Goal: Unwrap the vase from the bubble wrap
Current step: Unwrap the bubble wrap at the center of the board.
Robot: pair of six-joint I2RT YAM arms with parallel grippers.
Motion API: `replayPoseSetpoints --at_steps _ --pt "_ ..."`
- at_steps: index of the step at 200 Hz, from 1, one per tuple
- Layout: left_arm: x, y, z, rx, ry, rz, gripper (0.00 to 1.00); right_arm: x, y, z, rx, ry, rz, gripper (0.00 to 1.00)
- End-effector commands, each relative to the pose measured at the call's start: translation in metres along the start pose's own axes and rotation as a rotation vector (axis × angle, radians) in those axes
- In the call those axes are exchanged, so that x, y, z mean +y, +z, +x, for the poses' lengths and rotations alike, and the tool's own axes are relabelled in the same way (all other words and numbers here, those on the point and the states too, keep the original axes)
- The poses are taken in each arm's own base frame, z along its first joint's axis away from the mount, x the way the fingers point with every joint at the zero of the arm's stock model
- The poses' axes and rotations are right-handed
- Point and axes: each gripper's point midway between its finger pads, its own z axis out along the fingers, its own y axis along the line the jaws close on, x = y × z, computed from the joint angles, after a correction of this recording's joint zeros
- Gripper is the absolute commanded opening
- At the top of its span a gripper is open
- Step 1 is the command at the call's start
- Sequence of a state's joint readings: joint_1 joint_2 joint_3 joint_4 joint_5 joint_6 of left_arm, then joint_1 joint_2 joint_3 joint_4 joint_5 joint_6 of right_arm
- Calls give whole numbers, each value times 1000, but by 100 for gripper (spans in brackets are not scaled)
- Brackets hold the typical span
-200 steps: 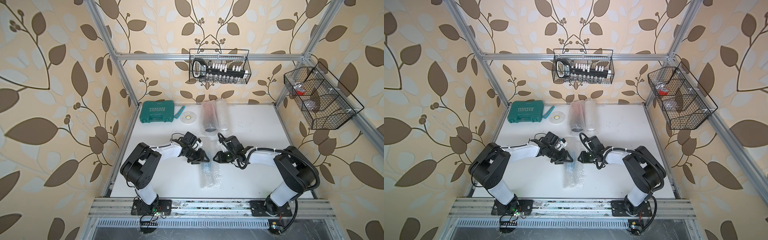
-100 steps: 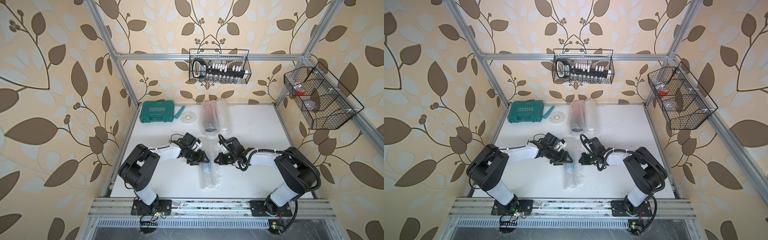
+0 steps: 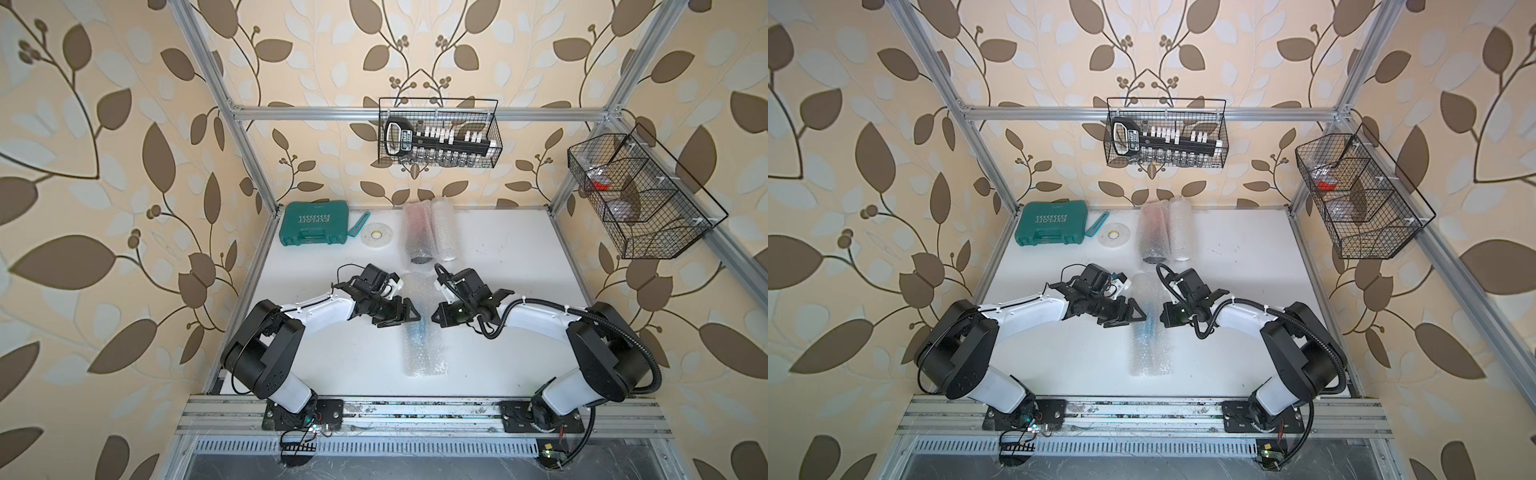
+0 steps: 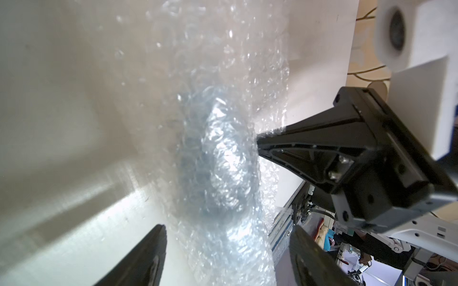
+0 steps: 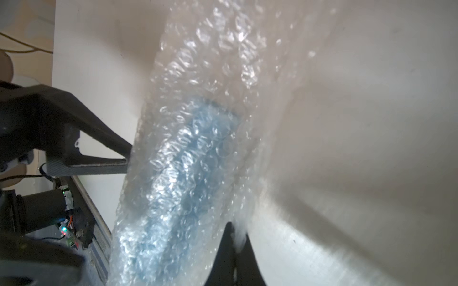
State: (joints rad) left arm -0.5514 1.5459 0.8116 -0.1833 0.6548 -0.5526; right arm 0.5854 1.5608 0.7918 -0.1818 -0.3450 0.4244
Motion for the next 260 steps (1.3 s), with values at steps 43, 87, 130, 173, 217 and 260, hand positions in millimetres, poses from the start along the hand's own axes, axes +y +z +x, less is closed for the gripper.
replayPoseSetpoints --at_steps 43,87,130,173,217,260 --pt "-3 3 8 16 -7 32 75 16 -19 -16 -22 -121 65 0" --pt "4 7 14 37 -29 21 74 20 -24 -20 -35 -141 83 0" --pt "8 1 12 14 -23 -24 76 23 -33 -24 -55 -157 99 0" --pt "13 -5 8 -22 -6 -80 77 29 -49 -31 -89 -178 102 0" --pt "-1 0 12 24 2 14 74 33 -62 -37 -118 -194 115 0" --pt "3 0 14 31 -16 -4 75 31 -67 -39 -128 -200 136 0"
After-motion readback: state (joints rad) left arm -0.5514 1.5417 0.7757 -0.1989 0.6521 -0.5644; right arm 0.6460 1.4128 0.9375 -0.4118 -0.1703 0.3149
